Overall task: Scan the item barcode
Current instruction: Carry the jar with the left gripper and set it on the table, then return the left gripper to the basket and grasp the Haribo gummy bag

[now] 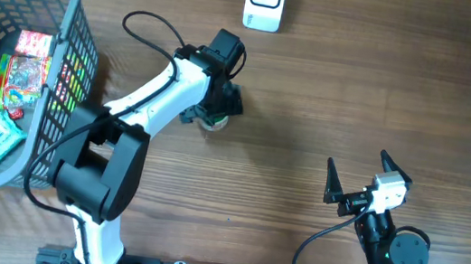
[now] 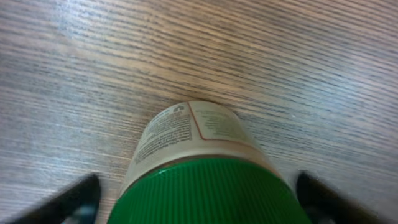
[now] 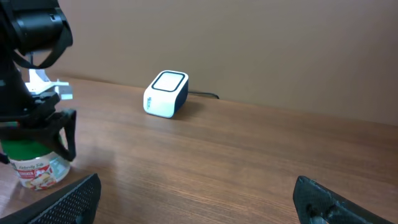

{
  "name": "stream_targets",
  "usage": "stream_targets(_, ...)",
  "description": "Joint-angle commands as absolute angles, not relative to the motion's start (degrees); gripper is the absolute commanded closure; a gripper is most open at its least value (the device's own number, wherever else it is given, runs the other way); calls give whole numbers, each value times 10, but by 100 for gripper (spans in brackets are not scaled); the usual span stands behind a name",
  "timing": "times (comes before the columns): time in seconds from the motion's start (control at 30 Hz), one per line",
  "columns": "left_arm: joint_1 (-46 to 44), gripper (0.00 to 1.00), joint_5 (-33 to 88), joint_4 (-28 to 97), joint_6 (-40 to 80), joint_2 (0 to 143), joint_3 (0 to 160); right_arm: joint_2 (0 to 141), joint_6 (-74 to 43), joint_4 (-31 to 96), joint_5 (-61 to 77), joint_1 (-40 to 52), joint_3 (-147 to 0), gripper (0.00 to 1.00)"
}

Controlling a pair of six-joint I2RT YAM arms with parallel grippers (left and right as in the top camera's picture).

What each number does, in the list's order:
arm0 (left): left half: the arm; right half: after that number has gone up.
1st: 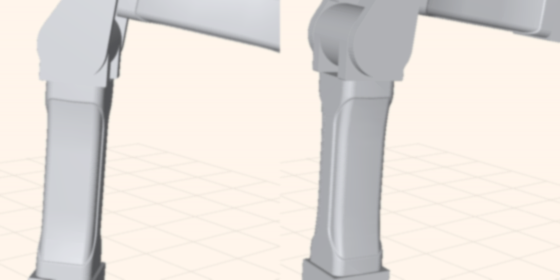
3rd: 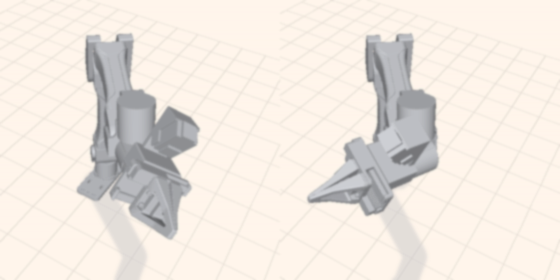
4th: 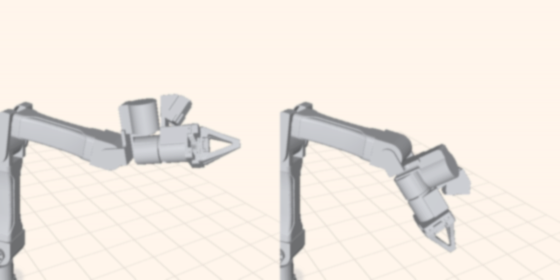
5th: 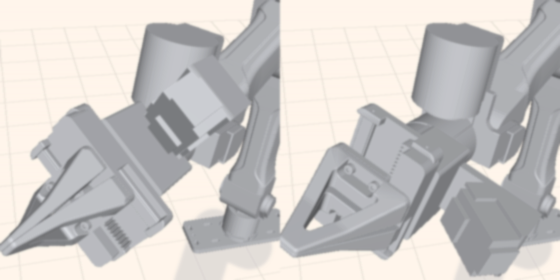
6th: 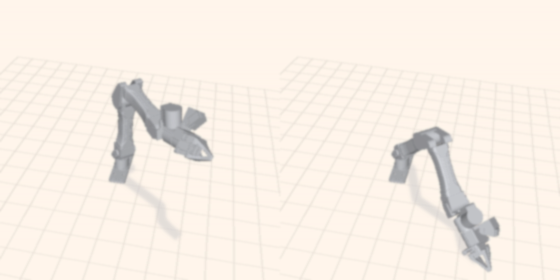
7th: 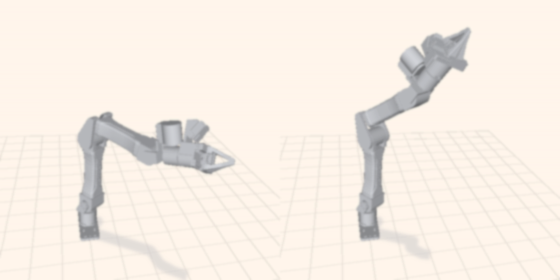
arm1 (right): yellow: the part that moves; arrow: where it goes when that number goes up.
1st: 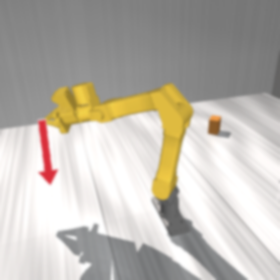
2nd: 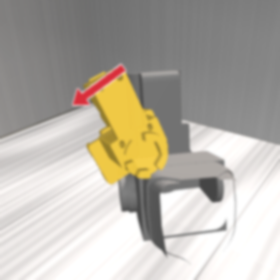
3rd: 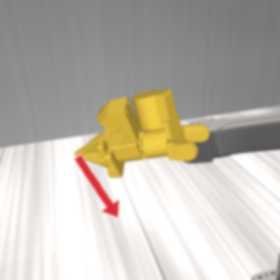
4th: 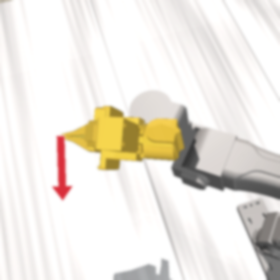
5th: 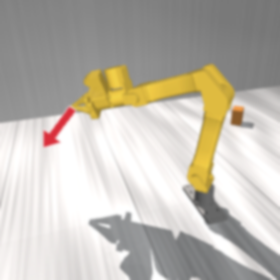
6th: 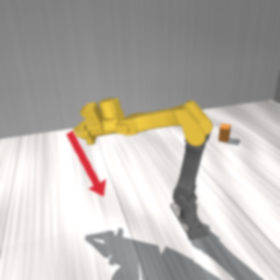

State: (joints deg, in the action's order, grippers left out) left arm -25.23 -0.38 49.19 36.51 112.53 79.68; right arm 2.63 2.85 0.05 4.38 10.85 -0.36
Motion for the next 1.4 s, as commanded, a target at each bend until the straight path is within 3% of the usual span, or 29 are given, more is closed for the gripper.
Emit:
stream_targets(0.0, -254, 0, 4, 491, 365, 1116, 800, 25, 30, -1, 38, 111, -3, 0)
stream_targets(0.37, -254, 0, 3, 537, 362, 917, 800, 25, 30, -1, 38, 111, -3, 0)
stream_targets(0.53, -254, 0, -17, 543, 303, 843, 800, 25, 30, -1, 38, 111, -3, 0)
stream_targets(0.67, -254, 0, -72, 527, 281, 792, 800, 25, 30, -1, 38, 111, -3, 0)
stream_targets(0.87, -253, 0, -158, 405, 224, 700, 800, 25, 30, -1, 38, 111, -3, 0)
stream_targets(0.97, -249, 0, -255, 377, 209, 682, 801, 25, 30, -1, 38, 111, -3, 0)
stream_targets(1.03, -214, 0, -310, 381, 209, 678, 807, 25, 30, -1, 38, 111, -3, 0)
stream_targets(1.27, -1, 0, -288, 388, 260, 648, 807, 25, 30, -1, 38, 111, -3, 0)
stream_targets(1.37, 97, 0, -223, 390, 316, 645, 807, 25, 30, -1, 38, 111, -3, 0)
